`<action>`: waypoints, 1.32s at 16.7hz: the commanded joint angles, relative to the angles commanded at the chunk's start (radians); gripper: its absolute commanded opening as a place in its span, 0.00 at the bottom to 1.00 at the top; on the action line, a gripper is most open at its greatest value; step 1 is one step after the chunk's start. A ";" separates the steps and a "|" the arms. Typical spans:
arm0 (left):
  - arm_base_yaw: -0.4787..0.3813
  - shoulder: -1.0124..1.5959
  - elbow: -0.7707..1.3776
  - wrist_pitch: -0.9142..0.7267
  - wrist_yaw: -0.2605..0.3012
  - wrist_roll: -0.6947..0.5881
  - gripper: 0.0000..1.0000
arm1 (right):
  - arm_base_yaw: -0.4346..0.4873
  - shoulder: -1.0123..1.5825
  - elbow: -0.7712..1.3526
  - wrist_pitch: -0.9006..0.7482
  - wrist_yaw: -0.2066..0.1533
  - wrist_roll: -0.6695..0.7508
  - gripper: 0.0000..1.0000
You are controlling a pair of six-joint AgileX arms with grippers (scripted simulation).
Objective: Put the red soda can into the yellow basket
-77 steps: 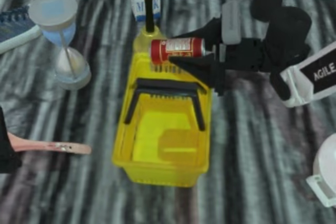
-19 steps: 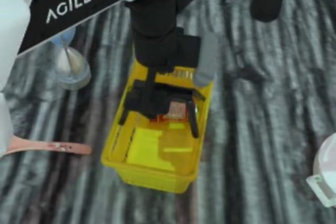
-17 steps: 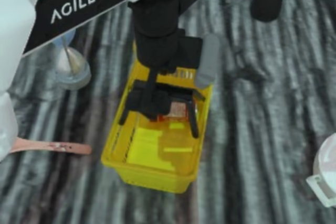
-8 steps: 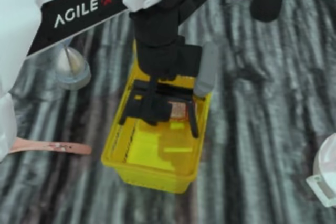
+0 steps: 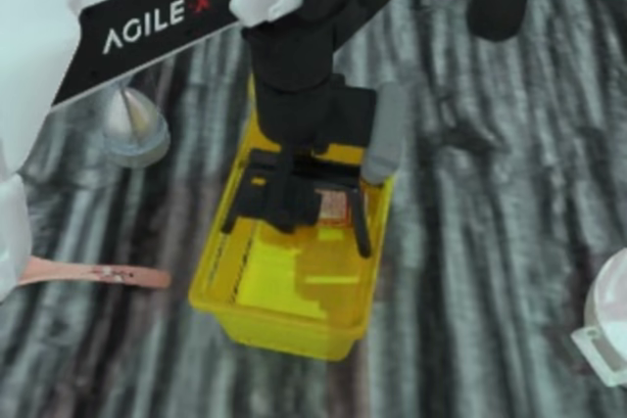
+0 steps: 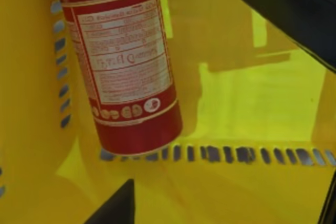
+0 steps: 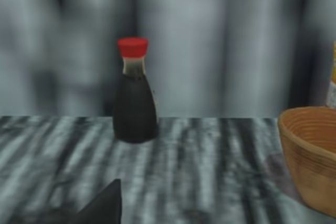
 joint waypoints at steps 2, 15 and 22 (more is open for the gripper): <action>0.000 0.000 0.000 0.000 0.000 0.000 0.62 | 0.000 0.000 0.000 0.000 0.000 0.000 1.00; 0.000 0.000 0.000 0.000 0.000 0.000 0.00 | 0.000 0.000 0.000 0.000 0.000 0.000 1.00; 0.000 0.000 0.000 0.000 0.000 0.000 0.00 | 0.000 0.000 0.000 0.000 0.000 0.000 1.00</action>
